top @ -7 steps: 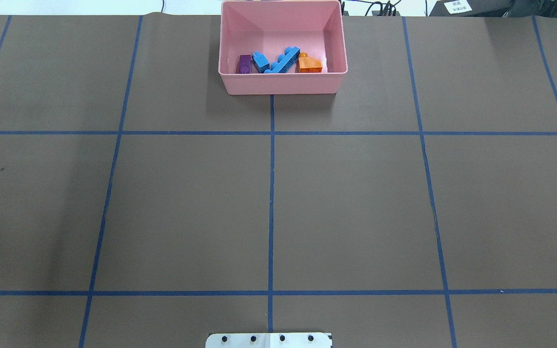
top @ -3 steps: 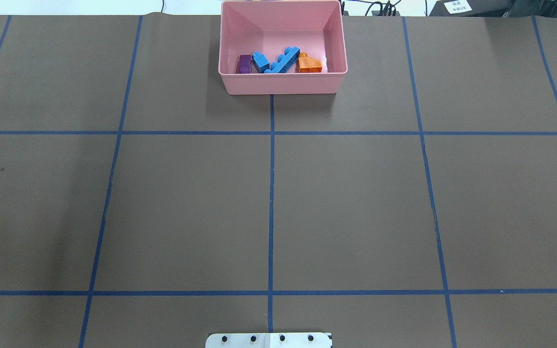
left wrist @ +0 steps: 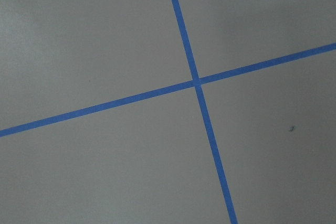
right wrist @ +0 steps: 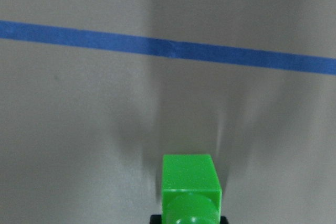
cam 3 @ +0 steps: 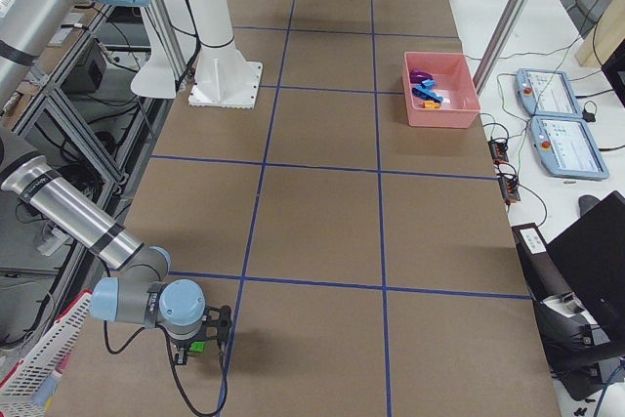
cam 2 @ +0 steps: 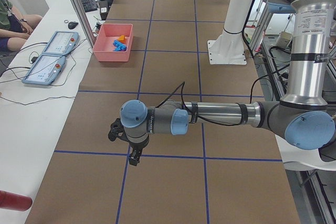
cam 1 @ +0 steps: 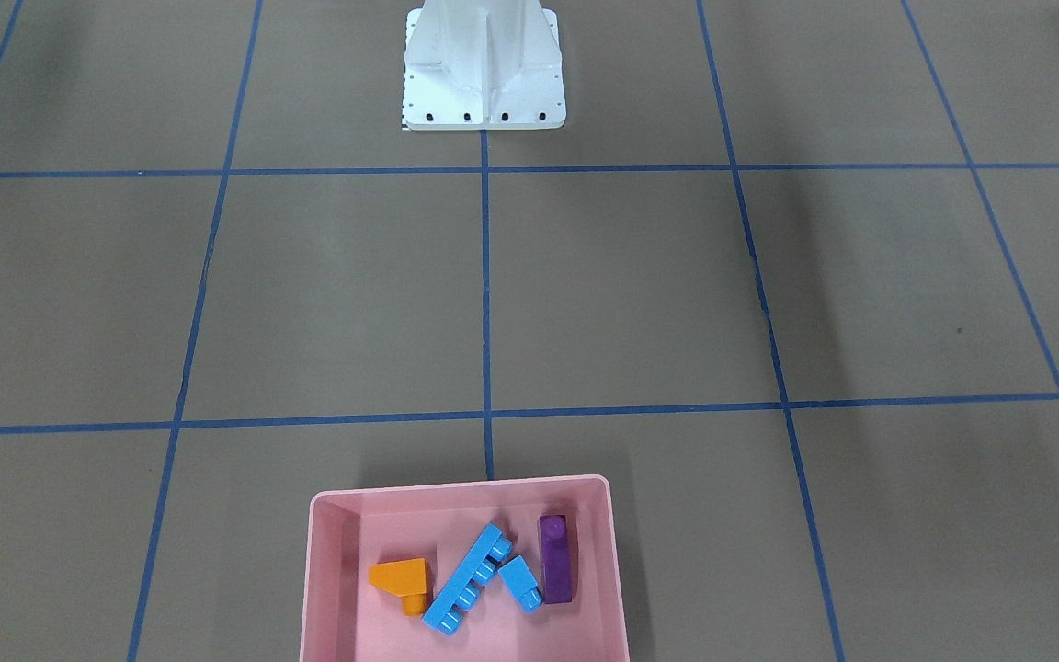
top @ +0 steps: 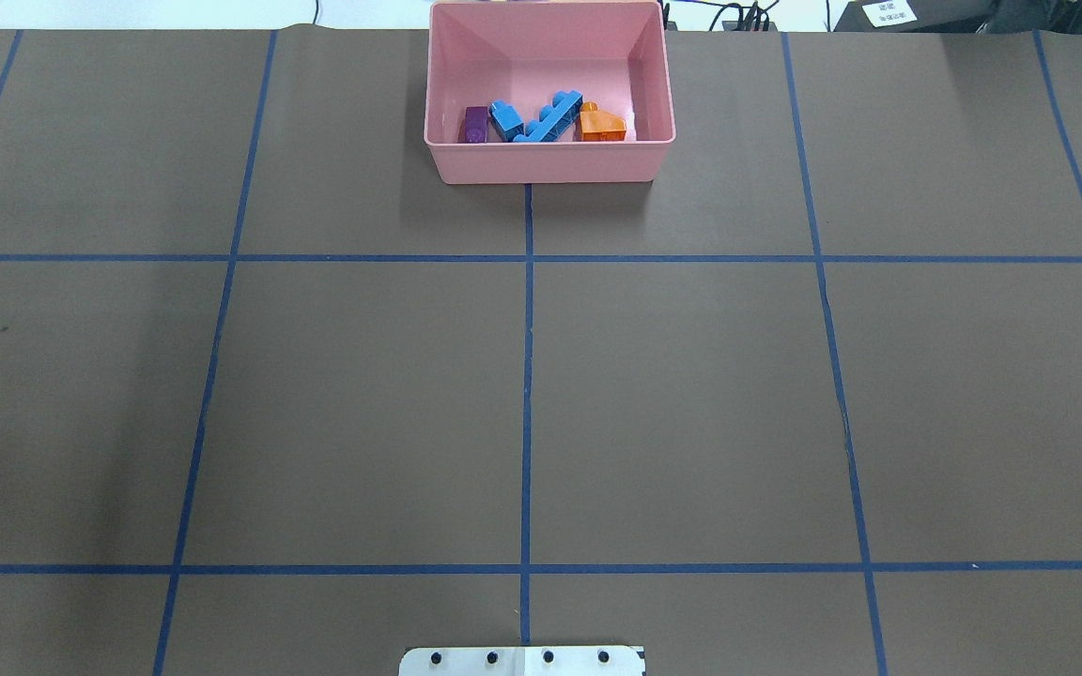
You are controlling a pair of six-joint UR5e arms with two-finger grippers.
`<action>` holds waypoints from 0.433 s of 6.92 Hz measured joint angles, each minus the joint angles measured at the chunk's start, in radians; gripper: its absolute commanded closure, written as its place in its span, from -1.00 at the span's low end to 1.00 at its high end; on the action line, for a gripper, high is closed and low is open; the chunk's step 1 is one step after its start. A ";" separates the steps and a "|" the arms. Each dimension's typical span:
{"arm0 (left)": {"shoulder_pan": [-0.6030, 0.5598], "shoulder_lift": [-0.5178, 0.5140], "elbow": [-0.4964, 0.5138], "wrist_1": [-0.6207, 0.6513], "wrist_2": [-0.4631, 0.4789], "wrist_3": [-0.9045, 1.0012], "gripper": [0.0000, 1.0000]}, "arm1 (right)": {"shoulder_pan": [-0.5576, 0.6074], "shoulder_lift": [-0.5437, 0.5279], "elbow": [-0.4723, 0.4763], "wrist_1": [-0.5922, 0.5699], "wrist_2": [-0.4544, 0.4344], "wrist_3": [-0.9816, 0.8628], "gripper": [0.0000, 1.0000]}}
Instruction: Put all blocks into box
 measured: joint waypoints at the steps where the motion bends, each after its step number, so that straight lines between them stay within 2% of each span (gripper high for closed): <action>1: 0.000 0.008 0.000 0.000 -0.001 0.001 -1.00 | -0.001 0.000 0.000 0.033 -0.025 -0.006 1.00; 3: -0.001 0.015 -0.001 0.000 -0.001 0.001 -1.00 | 0.001 0.002 0.044 0.059 -0.046 -0.010 1.00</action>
